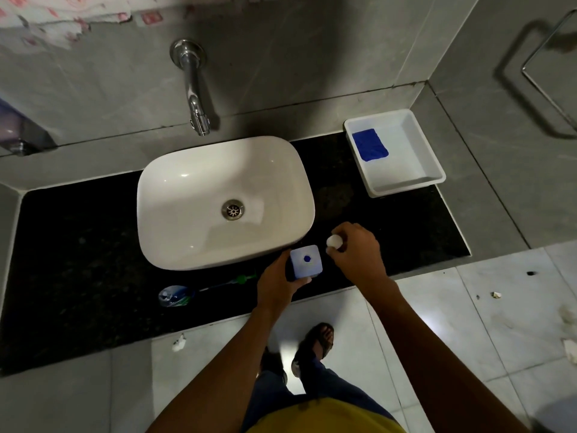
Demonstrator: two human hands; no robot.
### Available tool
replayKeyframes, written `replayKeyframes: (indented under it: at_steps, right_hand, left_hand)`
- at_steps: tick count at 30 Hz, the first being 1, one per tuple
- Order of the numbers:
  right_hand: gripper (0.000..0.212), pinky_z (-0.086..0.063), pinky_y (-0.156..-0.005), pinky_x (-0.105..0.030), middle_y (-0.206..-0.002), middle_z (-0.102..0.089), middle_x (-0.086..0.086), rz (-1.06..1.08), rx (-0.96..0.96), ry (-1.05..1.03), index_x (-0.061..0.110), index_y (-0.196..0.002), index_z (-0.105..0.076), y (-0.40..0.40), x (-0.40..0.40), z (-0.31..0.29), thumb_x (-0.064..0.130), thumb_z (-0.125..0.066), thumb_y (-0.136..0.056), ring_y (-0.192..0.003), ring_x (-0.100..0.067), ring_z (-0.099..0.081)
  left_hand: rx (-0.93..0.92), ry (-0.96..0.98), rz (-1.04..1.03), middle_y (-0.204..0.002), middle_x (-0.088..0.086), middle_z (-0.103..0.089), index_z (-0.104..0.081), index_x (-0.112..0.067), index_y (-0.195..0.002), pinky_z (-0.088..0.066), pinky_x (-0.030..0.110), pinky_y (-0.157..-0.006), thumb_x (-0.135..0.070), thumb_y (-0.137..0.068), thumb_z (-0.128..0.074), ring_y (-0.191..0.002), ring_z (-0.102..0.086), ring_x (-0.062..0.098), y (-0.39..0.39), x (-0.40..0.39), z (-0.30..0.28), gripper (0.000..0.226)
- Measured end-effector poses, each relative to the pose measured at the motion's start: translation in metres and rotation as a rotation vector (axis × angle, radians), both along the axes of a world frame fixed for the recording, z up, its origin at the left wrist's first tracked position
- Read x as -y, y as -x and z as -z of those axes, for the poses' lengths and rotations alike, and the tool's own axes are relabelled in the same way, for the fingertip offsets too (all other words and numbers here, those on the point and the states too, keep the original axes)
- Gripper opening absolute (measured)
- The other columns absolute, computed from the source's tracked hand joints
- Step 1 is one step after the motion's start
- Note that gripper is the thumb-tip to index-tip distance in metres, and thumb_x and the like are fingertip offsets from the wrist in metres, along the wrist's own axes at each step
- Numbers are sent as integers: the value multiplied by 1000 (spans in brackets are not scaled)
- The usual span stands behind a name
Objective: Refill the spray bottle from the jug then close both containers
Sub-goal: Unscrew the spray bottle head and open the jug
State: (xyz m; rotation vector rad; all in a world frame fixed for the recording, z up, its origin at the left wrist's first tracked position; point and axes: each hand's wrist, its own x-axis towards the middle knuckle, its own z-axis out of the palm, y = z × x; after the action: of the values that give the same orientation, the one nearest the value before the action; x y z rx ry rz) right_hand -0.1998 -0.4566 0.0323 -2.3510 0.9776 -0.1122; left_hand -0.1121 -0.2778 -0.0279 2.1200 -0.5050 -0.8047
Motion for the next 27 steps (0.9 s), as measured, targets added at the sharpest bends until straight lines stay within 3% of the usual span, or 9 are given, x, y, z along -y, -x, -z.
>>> replayKeyframes:
  at_steps: [6,10,18,23,27]
  right_hand:
    - [32,-53,-84,-28,-113,-67,-10,98,-153,-111,12,-117,-69,20,11,55,19,-81,-87,-102,-28,-68]
    - [32,-57,-94,-37,-122,-65,-12,133,-172,-154,11,-122,-67,19,9,77,13,-76,-90,-108,-31,-67]
    - [29,-59,-91,-38,-124,-63,-10,59,-180,-156,12,-121,-69,21,6,102,14,-73,-92,-108,-31,-67]
    - [30,-59,-92,-40,-125,-62,-10,30,-165,-163,13,-122,-69,28,8,107,11,-73,-92,-109,-33,-66]
    - [53,-56,-102,-47,-138,-56,-8,-23,-176,-182,18,-138,-59,35,15,110,14,-78,-88,-125,-32,-58]
  left_hand:
    - [0,32,-2,-131,-4,-72,-61,-25,-138,-56,40,-104,-35,-75,-93,-126,-67,19,0,2,9,72]
    - [20,25,0,-131,-7,-72,-59,-29,-140,-57,44,-102,-42,-74,-92,-125,-67,17,-1,1,16,75]
    - [-6,49,-16,-133,-12,-70,-58,-32,-140,-56,43,-108,-42,-73,-92,-129,-65,9,0,-2,31,76]
    - [-26,75,-18,-132,-15,-70,-59,-30,-140,-54,22,-106,-37,-76,-92,-127,-64,-1,0,-3,37,73]
    - [-34,71,-58,-124,-26,-70,-63,-28,-137,-48,2,-94,-31,-75,-94,-119,-62,-14,3,-3,41,69]
